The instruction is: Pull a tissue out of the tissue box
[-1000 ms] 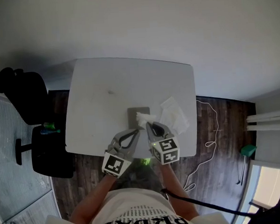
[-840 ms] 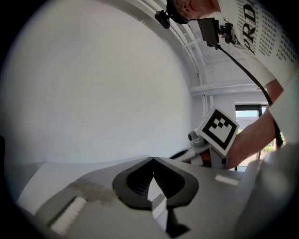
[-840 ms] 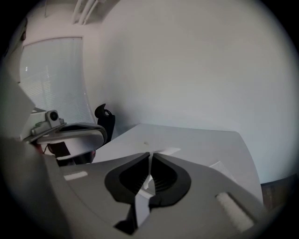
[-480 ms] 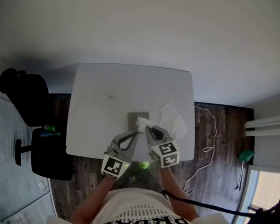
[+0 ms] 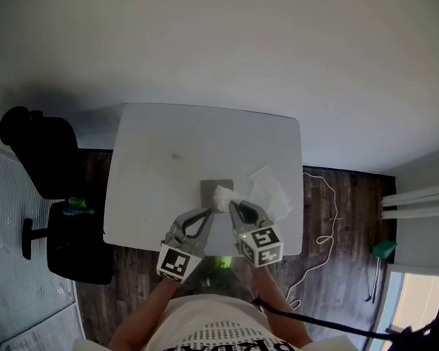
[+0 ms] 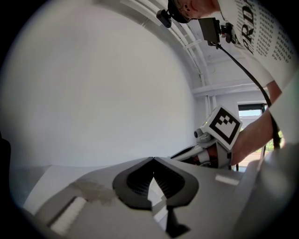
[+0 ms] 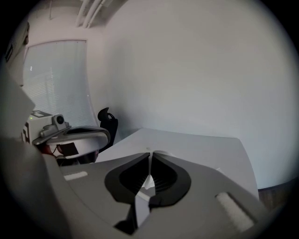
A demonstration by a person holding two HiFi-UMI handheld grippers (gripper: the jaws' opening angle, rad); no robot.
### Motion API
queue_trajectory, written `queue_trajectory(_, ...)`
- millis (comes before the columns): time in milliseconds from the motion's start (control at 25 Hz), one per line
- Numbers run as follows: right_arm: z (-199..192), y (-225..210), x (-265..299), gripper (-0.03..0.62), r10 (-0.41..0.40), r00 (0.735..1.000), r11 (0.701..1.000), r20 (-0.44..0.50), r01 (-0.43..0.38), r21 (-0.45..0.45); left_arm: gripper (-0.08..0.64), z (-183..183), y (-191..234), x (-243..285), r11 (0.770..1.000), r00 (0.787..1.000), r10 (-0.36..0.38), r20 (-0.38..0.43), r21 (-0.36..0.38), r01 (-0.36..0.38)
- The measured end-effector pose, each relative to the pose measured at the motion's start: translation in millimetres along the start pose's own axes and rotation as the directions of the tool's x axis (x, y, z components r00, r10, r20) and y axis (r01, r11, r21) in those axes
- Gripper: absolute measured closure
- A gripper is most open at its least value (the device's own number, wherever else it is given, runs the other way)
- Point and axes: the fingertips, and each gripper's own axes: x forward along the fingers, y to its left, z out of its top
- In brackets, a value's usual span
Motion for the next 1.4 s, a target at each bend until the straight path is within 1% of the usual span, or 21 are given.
queue_trajectory(160, 1.8, 3.3, -1.7, 0.583, 0.007, 1.000, 1.000, 0.002, -0.007, -0.003, 0.561, 1.8, -0.6, -1.2, 1.000, 1.000, 0.005, 0.000, -0.004, -0.005)
queue_trajectory(400, 4.3, 7.9, -3.9, 0.583, 0.016, 1.000, 1.000, 0.003, -0.016, -0.017, 0.561, 4.8, -2.0, -1.0, 1.000, 1.000, -0.002, 0.003, 0.011, 0.002)
queue_trajectory(560, 10.2, 8.7, -9.2, 0.583, 0.014, 1.000, 1.000, 0.010, -0.014, -0.022, 0.561, 3.8, -2.6, -1.6, 0.999, 1.000, -0.013, -0.008, 0.038, 0.013)
queue_trajectory(720, 17.0, 7.4, -14.9, 0.583, 0.018, 0.999, 0.999, 0.035, -0.016, -0.034, 0.561, 15.4, -5.0, -0.2, 1.000, 1.000, -0.007, 0.021, 0.020, 0.007)
queue_trajectory(880, 24.8, 7.8, -20.6, 0.583, 0.016, 0.999, 0.999, 0.045, -0.014, -0.039, 0.561, 19.2, -7.6, -0.2, 0.999, 0.999, -0.015, 0.028, 0.036, 0.014)
queue_trajectory(1040, 30.1, 8.7, -27.5, 0.583, 0.024, 0.998, 0.999, 0.061, -0.021, -0.042, 0.561, 23.7, -10.9, 2.0, 1.000, 0.999, -0.015, 0.036, 0.025, 0.014)
queue_trajectory(1120, 33.3, 10.6, -32.6, 0.583, 0.028, 0.997, 0.999, 0.071, -0.025, -0.043, 0.561, 24.7, -13.5, 2.0, 0.999, 0.999, -0.025, 0.035, 0.039, 0.024)
queue_trajectory(1400, 56.7, 15.2, -54.7, 0.583, 0.026, 0.992, 0.998, 0.122, -0.020, -0.052, 0.561, 50.3, -24.4, 1.1, 0.999, 0.996, -0.034, 0.077, 0.028, 0.032)
